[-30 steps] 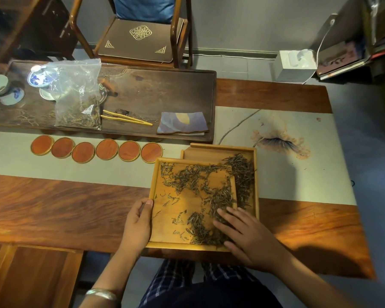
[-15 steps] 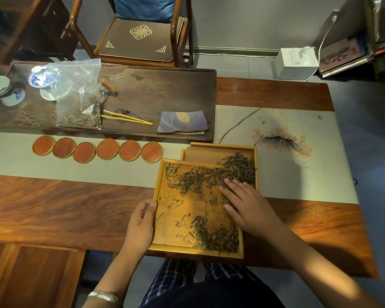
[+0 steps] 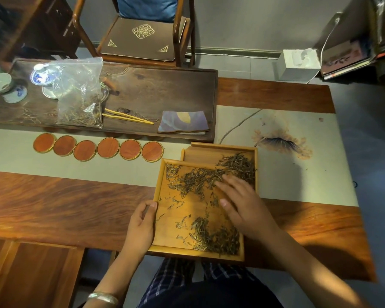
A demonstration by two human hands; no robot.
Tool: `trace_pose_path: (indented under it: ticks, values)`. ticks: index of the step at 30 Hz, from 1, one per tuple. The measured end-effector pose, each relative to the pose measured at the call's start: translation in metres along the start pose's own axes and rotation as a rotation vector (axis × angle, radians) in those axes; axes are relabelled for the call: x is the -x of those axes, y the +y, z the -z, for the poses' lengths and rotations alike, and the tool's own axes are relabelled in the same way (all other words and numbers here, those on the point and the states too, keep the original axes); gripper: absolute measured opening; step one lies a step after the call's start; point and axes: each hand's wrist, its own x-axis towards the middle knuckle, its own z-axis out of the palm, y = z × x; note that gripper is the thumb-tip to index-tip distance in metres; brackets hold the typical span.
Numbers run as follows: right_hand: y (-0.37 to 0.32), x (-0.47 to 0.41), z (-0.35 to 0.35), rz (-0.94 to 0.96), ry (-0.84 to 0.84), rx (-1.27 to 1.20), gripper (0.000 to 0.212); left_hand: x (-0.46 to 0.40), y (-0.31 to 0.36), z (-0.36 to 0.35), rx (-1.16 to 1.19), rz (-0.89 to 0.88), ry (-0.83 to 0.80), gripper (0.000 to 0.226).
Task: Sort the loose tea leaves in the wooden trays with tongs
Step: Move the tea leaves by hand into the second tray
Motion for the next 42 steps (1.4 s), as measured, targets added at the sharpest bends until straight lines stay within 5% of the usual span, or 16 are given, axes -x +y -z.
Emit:
trace_pose_path:
  ticks: [6, 21, 31, 36, 42]
  values:
    - [-0.033, -0.009, -0.029, 0.177, -0.167, 0.165, 0.059, -0.001, 0.003, -0.008, 0.025, 0.01, -0.009, 0.021]
    - [0.01, -0.011, -0.015, -0.024, -0.107, 0.125, 0.057, 0.002, -0.004, 0.002, -0.001, 0.018, 0.019, 0.023]
    - [0.021, -0.015, 0.001, -0.155, 0.015, 0.034, 0.061, 0.002, -0.006, 0.008, 0.0, 0.016, 0.048, 0.022]
    - [-0.006, -0.013, 0.009, -0.076, 0.265, 0.09, 0.056, 0.003, -0.001, 0.01, 0.0, -0.003, 0.047, 0.022]
    - [-0.036, -0.025, -0.011, 0.106, -0.072, 0.107, 0.06, 0.004, 0.004, 0.006, -0.002, -0.034, 0.016, 0.021]
